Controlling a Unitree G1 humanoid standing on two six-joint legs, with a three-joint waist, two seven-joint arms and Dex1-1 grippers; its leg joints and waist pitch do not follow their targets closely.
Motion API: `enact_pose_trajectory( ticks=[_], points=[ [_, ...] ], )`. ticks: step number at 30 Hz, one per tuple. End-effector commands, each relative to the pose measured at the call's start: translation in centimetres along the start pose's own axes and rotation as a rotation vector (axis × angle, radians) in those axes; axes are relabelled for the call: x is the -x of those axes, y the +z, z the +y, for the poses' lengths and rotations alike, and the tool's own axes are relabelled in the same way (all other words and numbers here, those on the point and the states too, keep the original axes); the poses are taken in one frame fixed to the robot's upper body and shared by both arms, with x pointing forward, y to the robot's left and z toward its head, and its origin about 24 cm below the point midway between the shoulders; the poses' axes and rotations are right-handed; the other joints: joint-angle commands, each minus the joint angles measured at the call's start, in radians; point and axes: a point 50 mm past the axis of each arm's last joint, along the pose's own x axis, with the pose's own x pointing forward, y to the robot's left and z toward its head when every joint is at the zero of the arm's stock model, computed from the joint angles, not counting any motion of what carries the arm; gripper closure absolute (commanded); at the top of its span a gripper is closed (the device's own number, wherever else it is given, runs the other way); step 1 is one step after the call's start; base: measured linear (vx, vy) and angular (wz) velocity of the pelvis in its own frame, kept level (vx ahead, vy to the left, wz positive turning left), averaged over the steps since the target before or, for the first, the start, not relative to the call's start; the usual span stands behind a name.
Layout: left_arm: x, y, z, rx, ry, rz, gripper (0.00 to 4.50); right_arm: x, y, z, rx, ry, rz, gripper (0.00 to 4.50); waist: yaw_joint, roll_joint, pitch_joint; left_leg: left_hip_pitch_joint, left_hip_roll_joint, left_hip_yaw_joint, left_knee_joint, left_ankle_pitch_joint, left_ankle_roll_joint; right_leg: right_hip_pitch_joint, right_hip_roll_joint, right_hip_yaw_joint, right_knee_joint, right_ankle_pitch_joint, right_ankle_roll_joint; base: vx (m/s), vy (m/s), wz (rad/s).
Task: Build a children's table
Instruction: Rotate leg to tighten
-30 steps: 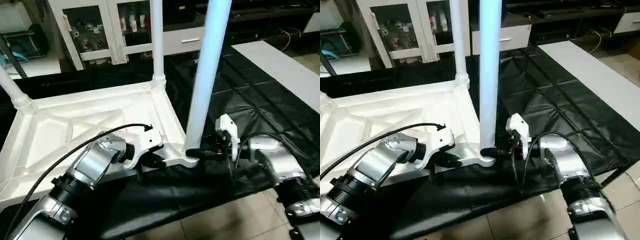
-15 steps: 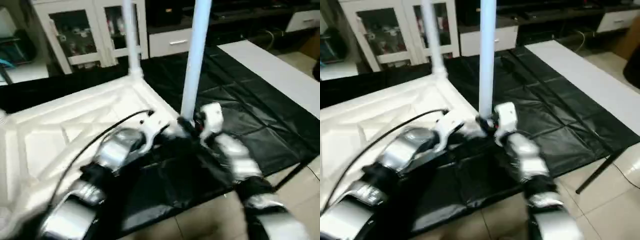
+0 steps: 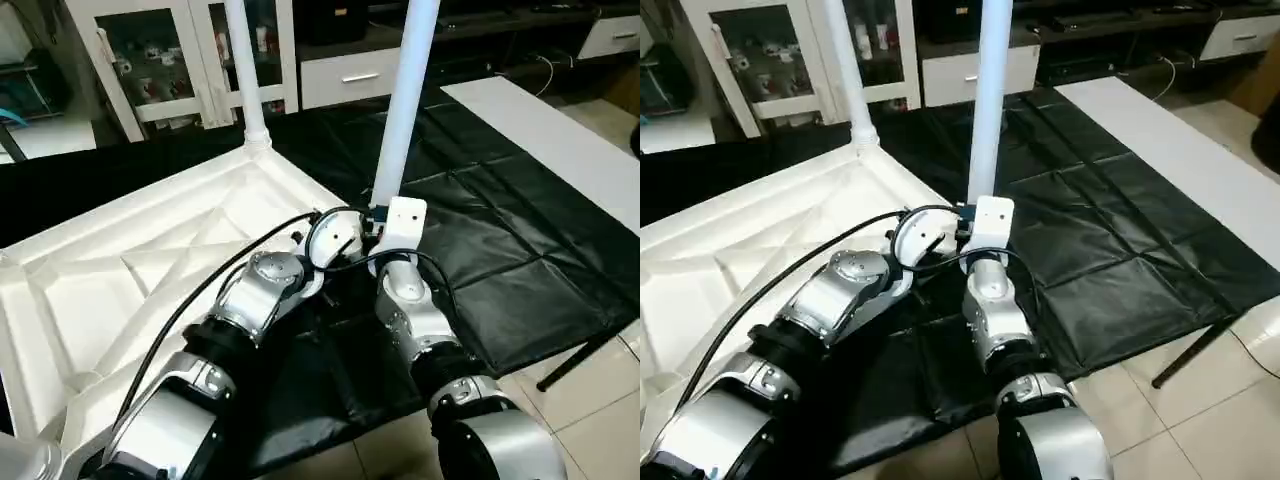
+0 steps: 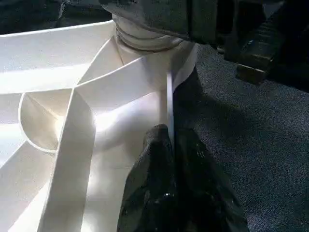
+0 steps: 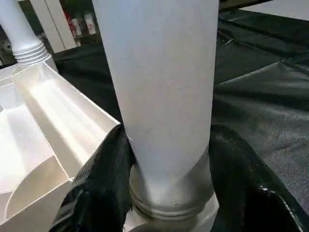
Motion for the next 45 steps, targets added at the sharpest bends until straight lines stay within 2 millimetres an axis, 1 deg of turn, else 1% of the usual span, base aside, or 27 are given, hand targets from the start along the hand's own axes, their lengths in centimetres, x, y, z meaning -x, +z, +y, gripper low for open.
enact_pose_trajectory(
  ticks=[1, 3, 6, 8, 9, 10, 11, 12, 13, 14, 16, 18, 19, 21, 22, 23, 24, 25, 26, 27, 30, 34, 36, 40, 42, 43, 45],
  points=[
    [0.9, -1.8, 1.8, 0.019, 0.069, 0.058, 4.5, 0.1, 0.7, 0.4, -0.053, 0.021, -0.048, 2.2, 0.003, -0.002, -0.066, 0.005, 0.025, -0.005, -0.074, -0.151, 0.08, 0.059, -0.038, 0.036, -0.048, -0.133, -0.242, 0.0, 0.0, 0.0],
    [1.0, -2.0, 1.7, 0.014, 0.057, 0.062, 4.5, 0.2, 1.2, 0.2, -0.053, 0.054, -0.072, 1.83, 0.005, -0.002, -0.066, 0.005, 0.025, -0.004, -0.074, -0.145, 0.083, 0.06, -0.039, 0.037, -0.047, -0.119, -0.244, 0.0, 0.0, 0.0],
    [1.2, -2.3, 1.6, 0.007, 0.035, 0.069, 4.5, 0.4, 1.5, -0.4, -0.047, 0.096, -0.083, 1.71, 0.001, -0.003, -0.067, -0.001, 0.024, -0.007, -0.073, -0.121, 0.102, 0.067, -0.038, 0.036, -0.044, -0.098, -0.243, 0.0, 0.0, 0.0],
    [1.2, -2.3, 1.6, 0.005, 0.026, 0.072, 4.5, 0.4, 1.6, -0.6, -0.047, 0.112, -0.081, 1.43, 0.002, -0.002, -0.065, 0.002, 0.026, -0.005, -0.072, -0.128, 0.108, 0.063, -0.04, 0.037, -0.047, -0.121, -0.245, 0.0, 0.0, 0.0],
    [1.5, -2.6, 1.4, -0.003, -0.013, 0.084, 4.5, 0.5, 1.6, -1.2, -0.008, 0.208, -0.056, 1.38, 0.003, 0.003, -0.064, 0.004, 0.025, -0.004, -0.072, -0.136, 0.109, 0.063, -0.036, 0.037, -0.048, -0.127, -0.25, 0.0, 0.0, 0.0],
    [1.5, -2.7, 1.4, -0.004, -0.018, 0.085, 4.5, 0.5, 1.6, -1.3, -0.002, 0.22, -0.053, 1.38, 0.004, 0.001, -0.064, 0.003, 0.027, -0.005, -0.073, -0.135, 0.109, 0.064, -0.038, 0.037, -0.048, -0.126, -0.249, 0.0, 0.0, 0.0],
    [1.6, -2.8, 1.3, -0.008, -0.03, 0.089, 4.5, 0.6, 1.6, -1.5, 0.022, 0.256, -0.044, 1.32, 0.004, 0.002, -0.064, 0.003, 0.028, -0.005, -0.073, -0.135, 0.106, 0.063, -0.038, 0.038, -0.047, -0.126, -0.25, 0.0, 0.0, 0.0],
    [2.0, -3.2, 1.0, -0.02, -0.08, 0.106, 4.5, 1.0, 1.6, -2.5, 0.099, 0.393, -0.005, 1.02, 0.006, 0.007, -0.065, 0.004, 0.029, -0.006, -0.071, -0.134, 0.106, 0.065, -0.035, 0.037, -0.044, -0.103, -0.253, 0.0, 0.0, 0.0],
    [2.0, -3.2, 1.0, -0.02, -0.08, 0.106, 4.5, 1.0, 1.6, -2.5, 0.099, 0.393, -0.005, 1.02, 0.005, 0.004, -0.063, 0.003, 0.029, -0.007, -0.072, -0.131, 0.109, 0.067, -0.034, 0.037, -0.044, -0.096, -0.254, 0.0, 0.0, 0.0],
    [2.2, -3.4, 0.9, -0.023, -0.105, 0.116, 4.5, 1.2, 1.7, -2.9, 0.124, 0.439, 0.009, 0.94, 0.005, 0.004, -0.066, 0.004, 0.028, -0.005, -0.07, -0.123, 0.111, 0.064, -0.036, 0.038, -0.043, -0.084, -0.26, 0.0, 0.0, 0.0],
    [3.0, -4.2, 0.2, -0.045, -0.218, 0.152, 4.5, 1.6, 1.6, -4.9, 0.211, 0.562, 0.076, 0.94, 0.008, 0.001, -0.063, 0.002, 0.029, -0.006, -0.072, -0.14, 0.112, 0.068, -0.036, 0.036, -0.045, -0.108, -0.265, 0.0, 0.0, 0.0],
    [3.6, -4.6, -0.5, -0.058, -0.315, 0.162, 4.5, 2.1, 1.7, -6.0, 0.249, 0.677, 0.115, 0.94, 0.012, 0.002, -0.065, 0.004, 0.033, -0.005, -0.07, -0.155, 0.109, 0.067, -0.039, 0.039, -0.045, -0.127, -0.268, 0.0, 0.0, 0.0],
    [3.7, -4.7, -0.6, -0.06, -0.333, 0.164, 4.5, 2.3, 1.7, -6.2, 0.254, 0.704, 0.125, 0.94, 0.012, 0.002, -0.065, 0.004, 0.033, -0.005, -0.07, -0.155, 0.109, 0.067, -0.039, 0.039, -0.045, -0.127, -0.268, 0.0, 0.0, 0.0],
    [4.5, -5.0, -1.4, -0.095, -0.444, 0.176, 4.5, 3.5, 2.1, -7.0, 0.305, 0.904, 0.145, 0.94, 0.022, 0.002, -0.058, 0.009, 0.037, -0.003, -0.074, -0.187, 0.098, 0.059, -0.039, 0.042, -0.052, -0.179, -0.257, 0.0, 0.0, 0.0],
    [4.5, -5.0, -1.4, -0.095, -0.444, 0.176, 4.5, 3.5, 2.1, -7.0, 0.305, 0.904, 0.145, 0.94, 0.022, 0.001, -0.058, 0.009, 0.036, -0.002, -0.074, -0.194, 0.096, 0.059, -0.038, 0.042, -0.053, -0.184, -0.257, 0.0, 0.0, 0.0],
    [4.8, -5.1, -1.6, -0.103, -0.485, 0.183, 4.5, 4.0, 2.3, -7.3, 0.319, 0.974, 0.152, 0.94, 0.029, 0.001, -0.059, 0.011, 0.037, -0.002, -0.075, -0.2, 0.089, 0.059, -0.038, 0.042, -0.054, -0.193, -0.254, 0.0, 0.0, 0.0],
    [5.3, -5.1, -2.1, -0.116, -0.55, 0.189, 4.5, 4.6, 2.7, -7.9, 0.329, 1.059, 0.165, 0.94, 0.031, 0.004, -0.059, 0.012, 0.037, -0.003, -0.075, -0.202, 0.088, 0.059, -0.038, 0.043, -0.053, -0.193, -0.252, 0.0, 0.0, 0.0],
    [5.3, -5.1, -2.1, -0.116, -0.559, 0.192, 4.5, 4.7, 2.8, -8.0, 0.329, 1.072, 0.167, 0.94, 0.033, 0.0, -0.058, 0.013, 0.037, -0.002, -0.075, -0.201, 0.09, 0.057, -0.038, 0.043, -0.054, -0.193, -0.251, 0.0, 0.0, 0.0],
    [5.5, -5.1, -2.3, -0.12, -0.583, 0.195, 4.5, 4.9, 3.0, -8.3, 0.331, 1.103, 0.176, 0.94, 0.037, 0.0, -0.056, 0.013, 0.038, -0.002, -0.077, -0.204, 0.087, 0.056, -0.036, 0.044, -0.054, -0.209, -0.25, 0.0, 0.0, 0.0],
    [5.6, -5.1, -2.3, -0.125, -0.597, 0.196, 4.5, 5.0, 3.2, -8.5, 0.338, 1.125, 0.18, 0.94, 0.041, -0.002, -0.055, 0.013, 0.037, -0.001, -0.078, -0.21, 0.083, 0.056, -0.037, 0.045, -0.056, -0.237, -0.244, 0.0, 0.0, 0.0],
    [5.9, -5.0, -2.4, -0.135, -0.61, 0.207, 4.5, 5.5, 3.7, -9.1, 0.376, 1.223, 0.228, 0.94, 0.05, -0.003, -0.052, 0.019, 0.038, -0.001, -0.08, -0.235, 0.065, 0.052, -0.037, 0.046, -0.062, -0.297, -0.229, 0.0, 0.0, 0.0],
    [6.0, -4.9, -2.3, -0.144, -0.61, 0.214, 4.5, 5.5, 3.8, -9.2, 0.388, 1.267, 0.257, 0.94, 0.051, -0.006, -0.056, 0.011, 0.036, -0.004, -0.079, -0.197, 0.068, 0.058, -0.038, 0.045, -0.057, -0.268, -0.225, 0.0, 0.0, 0.0],
    [6.1, -4.9, -2.3, -0.145, -0.613, 0.216, 4.5, 5.5, 3.8, -9.2, 0.379, 1.279, 0.266, 1.29, 0.051, -0.006, -0.058, 0.01, 0.036, -0.003, -0.076, -0.175, 0.076, 0.058, -0.039, 0.045, -0.056, -0.254, -0.228, 0.0, 0.0, 0.0],
    [6.2, -4.9, -2.2, -0.148, -0.615, 0.221, 4.5, 5.4, 3.7, -9.1, 0.364, 1.298, 0.279, 1.41, 0.052, -0.004, -0.061, 0.01, 0.036, -0.003, -0.074, -0.15, 0.085, 0.059, -0.037, 0.044, -0.051, -0.22, -0.241, 0.0, 0.0, 0.0],
    [6.3, -4.9, -2.2, -0.149, -0.615, 0.222, 4.5, 5.4, 3.7, -9.1, 0.362, 1.299, 0.28, 1.74, 0.052, -0.004, -0.06, 0.011, 0.036, -0.003, -0.073, -0.148, 0.087, 0.059, -0.037, 0.044, -0.051, -0.218, -0.242, 0.0, 0.0, 0.0],
    [6.3, -4.9, -2.2, -0.149, -0.614, 0.223, 4.5, 5.3, 3.7, -9.1, 0.353, 1.3, 0.281, 1.78, 0.053, -0.002, -0.06, 0.011, 0.036, -0.003, -0.074, -0.149, 0.086, 0.058, -0.037, 0.043, -0.051, -0.219, -0.242, 0.0, 0.0, 0.0],
    [6.3, -4.9, -2.2, -0.151, -0.612, 0.226, 4.5, 5.2, 3.6, -9.0, 0.344, 1.299, 0.281, 2.02, 0.052, -0.003, -0.06, 0.01, 0.036, -0.003, -0.074, -0.147, 0.084, 0.059, -0.037, 0.043, -0.051, -0.213, -0.245, 0.0, 0.0, 0.0]
  ],
)
